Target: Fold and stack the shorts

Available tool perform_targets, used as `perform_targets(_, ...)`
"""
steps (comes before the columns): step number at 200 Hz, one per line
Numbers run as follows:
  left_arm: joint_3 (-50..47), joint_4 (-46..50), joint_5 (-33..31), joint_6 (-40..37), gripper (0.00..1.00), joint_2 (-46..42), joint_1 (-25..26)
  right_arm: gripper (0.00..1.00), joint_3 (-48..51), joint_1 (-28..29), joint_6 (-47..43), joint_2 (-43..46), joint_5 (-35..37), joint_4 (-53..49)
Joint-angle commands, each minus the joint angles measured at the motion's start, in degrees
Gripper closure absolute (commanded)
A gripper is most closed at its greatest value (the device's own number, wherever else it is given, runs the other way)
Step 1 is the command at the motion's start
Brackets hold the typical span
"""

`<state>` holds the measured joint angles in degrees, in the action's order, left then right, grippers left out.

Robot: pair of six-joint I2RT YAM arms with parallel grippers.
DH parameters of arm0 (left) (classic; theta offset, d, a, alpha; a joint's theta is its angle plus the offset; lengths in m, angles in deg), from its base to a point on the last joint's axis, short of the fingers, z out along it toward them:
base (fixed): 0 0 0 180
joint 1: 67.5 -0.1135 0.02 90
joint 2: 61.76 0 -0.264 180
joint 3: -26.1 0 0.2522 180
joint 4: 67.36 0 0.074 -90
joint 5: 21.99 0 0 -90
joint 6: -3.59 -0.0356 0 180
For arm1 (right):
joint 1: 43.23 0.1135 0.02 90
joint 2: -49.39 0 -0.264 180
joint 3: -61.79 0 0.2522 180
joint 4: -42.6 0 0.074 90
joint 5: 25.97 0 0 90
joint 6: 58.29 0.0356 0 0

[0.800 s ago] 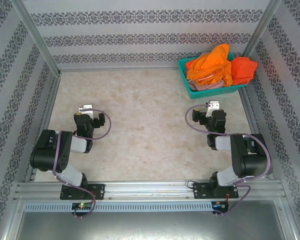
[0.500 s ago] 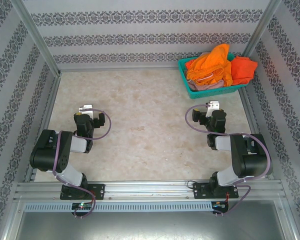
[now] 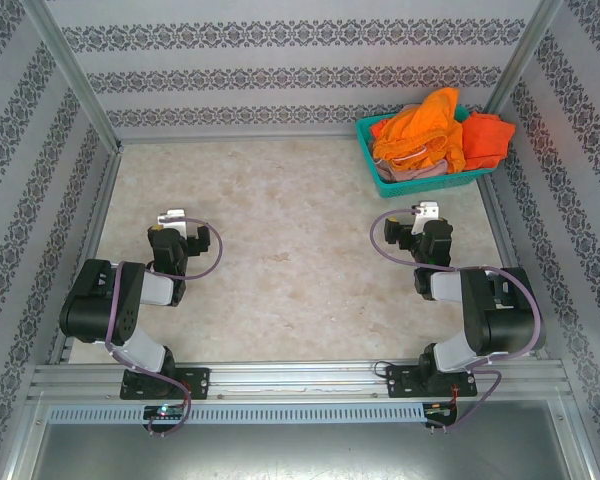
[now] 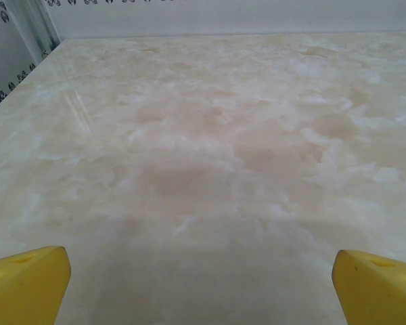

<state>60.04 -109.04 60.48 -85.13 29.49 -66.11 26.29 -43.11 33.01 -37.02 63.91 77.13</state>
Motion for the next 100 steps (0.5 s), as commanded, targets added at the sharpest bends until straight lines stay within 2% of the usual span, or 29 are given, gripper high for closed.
perform_targets(1,1.09,-0.28,-0.29,0.30,0.00,-0.21,-0.51,0.02,-0.81,-0.38,0.61,0.10,-1.78,1.56)
perform_targets(24,0.76,-0.95,-0.50,0.30,0.00,-0.48,-0.51,0.02,-1.60,-0.34,0.50,0.98,-1.49,-0.21)
perform_targets(50,-0.14,3.20,-1.54,0.22,0.00,-7.03,-0.35,0.02,-3.33,1.26,-1.18,9.53,0.58,-10.50)
perform_targets(78,1.27,17.73,-4.21,3.20,0.00,-22.64,-0.16,0.03,-8.32,4.13,-3.56,21.83,1.97,-27.39)
perform_targets(100,6.21,33.87,0.50,7.82,0.00,-33.90,-0.16,0.02,-15.92,5.19,-4.57,26.28,3.12,-39.02)
